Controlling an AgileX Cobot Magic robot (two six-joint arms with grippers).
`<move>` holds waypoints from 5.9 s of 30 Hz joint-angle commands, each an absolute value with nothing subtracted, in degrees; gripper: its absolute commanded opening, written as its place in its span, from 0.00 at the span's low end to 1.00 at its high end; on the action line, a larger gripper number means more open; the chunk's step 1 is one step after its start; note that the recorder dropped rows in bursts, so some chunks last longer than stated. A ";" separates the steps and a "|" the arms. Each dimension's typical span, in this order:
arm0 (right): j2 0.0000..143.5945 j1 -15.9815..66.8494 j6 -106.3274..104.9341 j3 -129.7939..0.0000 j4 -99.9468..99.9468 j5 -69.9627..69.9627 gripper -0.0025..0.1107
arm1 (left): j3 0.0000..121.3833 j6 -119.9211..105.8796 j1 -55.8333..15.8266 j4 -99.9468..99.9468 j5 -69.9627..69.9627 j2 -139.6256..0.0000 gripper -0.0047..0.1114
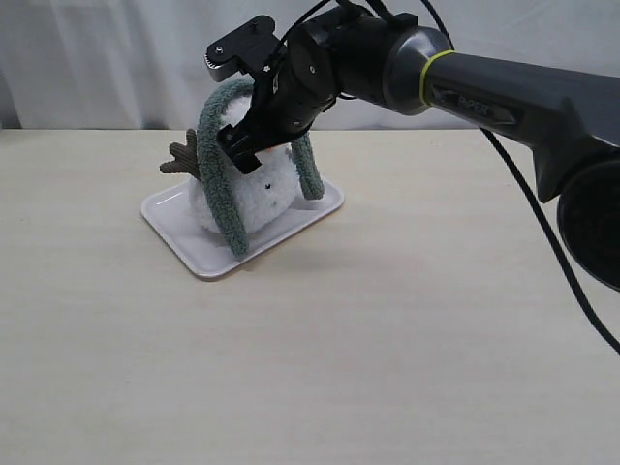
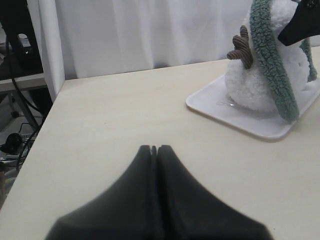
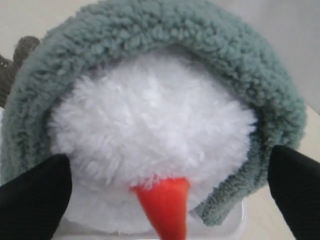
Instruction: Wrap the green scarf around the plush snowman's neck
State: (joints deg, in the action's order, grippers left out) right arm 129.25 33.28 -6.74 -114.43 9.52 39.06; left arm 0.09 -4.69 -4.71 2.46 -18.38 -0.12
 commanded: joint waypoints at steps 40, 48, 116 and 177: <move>132.25 33.46 -6.32 -114.51 6.87 29.40 0.81 | 0.00 -4.68 -5.06 2.30 -17.68 0.00 0.04; 132.25 33.46 -6.19 -114.63 3.21 34.42 0.06 | 0.00 -4.68 -5.06 2.30 -17.68 0.00 0.04; 103.11 29.35 35.70 -69.28 29.69 19.41 0.49 | 0.00 -4.68 -5.06 2.30 -17.68 0.00 0.04; 93.87 24.06 11.86 -88.28 8.67 55.46 0.06 | 0.00 -4.68 -5.06 2.30 -17.68 0.00 0.04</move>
State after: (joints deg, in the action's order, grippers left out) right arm 92.58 26.57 14.36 -84.16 12.09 52.94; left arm 0.09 -4.69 -4.71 2.46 -18.38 -0.12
